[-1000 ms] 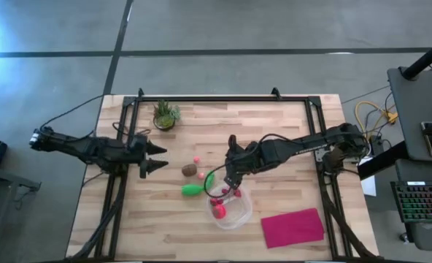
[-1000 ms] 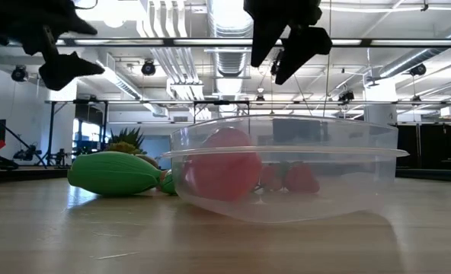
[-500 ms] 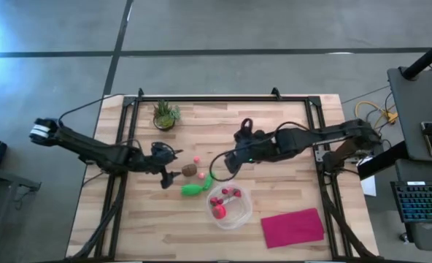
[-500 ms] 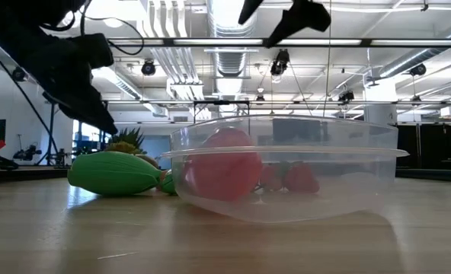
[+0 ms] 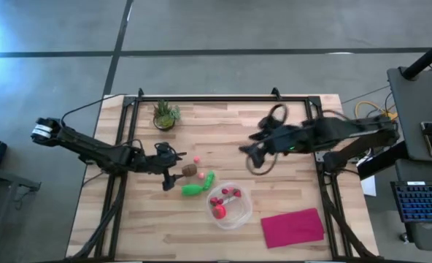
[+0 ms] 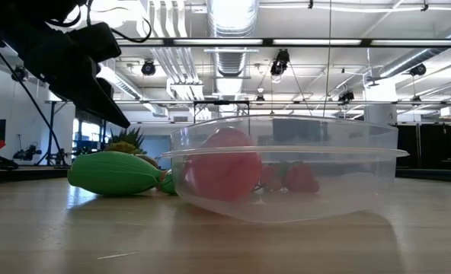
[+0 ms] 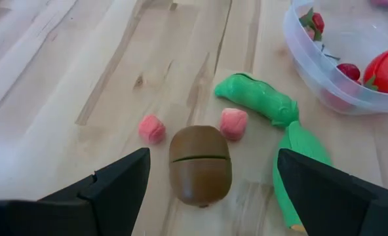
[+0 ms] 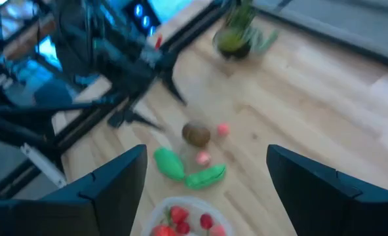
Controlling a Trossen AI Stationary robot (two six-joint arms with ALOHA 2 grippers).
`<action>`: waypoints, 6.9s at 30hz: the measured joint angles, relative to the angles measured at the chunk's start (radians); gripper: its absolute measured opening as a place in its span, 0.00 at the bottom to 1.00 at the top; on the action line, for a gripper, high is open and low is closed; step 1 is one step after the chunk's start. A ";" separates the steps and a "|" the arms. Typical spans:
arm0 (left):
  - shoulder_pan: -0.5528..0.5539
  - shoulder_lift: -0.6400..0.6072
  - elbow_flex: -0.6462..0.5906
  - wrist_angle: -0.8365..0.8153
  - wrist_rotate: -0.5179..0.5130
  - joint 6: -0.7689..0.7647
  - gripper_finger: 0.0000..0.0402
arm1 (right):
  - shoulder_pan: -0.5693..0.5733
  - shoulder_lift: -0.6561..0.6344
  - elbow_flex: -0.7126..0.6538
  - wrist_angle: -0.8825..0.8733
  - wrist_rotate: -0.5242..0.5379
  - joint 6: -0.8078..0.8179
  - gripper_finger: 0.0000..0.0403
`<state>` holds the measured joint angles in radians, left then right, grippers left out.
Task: Pick and placing Produce into tupperware
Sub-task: Put the brown kiwi into the transparent bin
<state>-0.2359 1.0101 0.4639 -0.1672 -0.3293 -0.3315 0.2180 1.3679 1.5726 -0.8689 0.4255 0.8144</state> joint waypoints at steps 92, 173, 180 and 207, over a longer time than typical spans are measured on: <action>0.113 0.302 0.134 0.114 -0.053 -0.107 0.80 | -0.320 -1.130 -1.547 1.077 -0.616 -0.378 0.77; 0.090 0.459 0.398 -0.472 0.189 -0.125 0.80 | -0.321 -1.123 -1.545 0.879 -0.476 -0.474 0.76; 0.090 0.549 0.417 -0.448 0.188 -0.060 0.80 | -0.321 -1.122 -1.545 0.878 -0.476 -0.474 0.78; 0.095 0.610 0.426 -0.260 0.119 0.024 0.80 | -0.321 -1.122 -1.545 0.876 -0.476 -0.474 0.77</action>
<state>-0.1413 1.6200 0.8902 -0.4271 -0.2101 -0.3078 -0.1031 0.2455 0.0277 0.0074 -0.0508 0.3401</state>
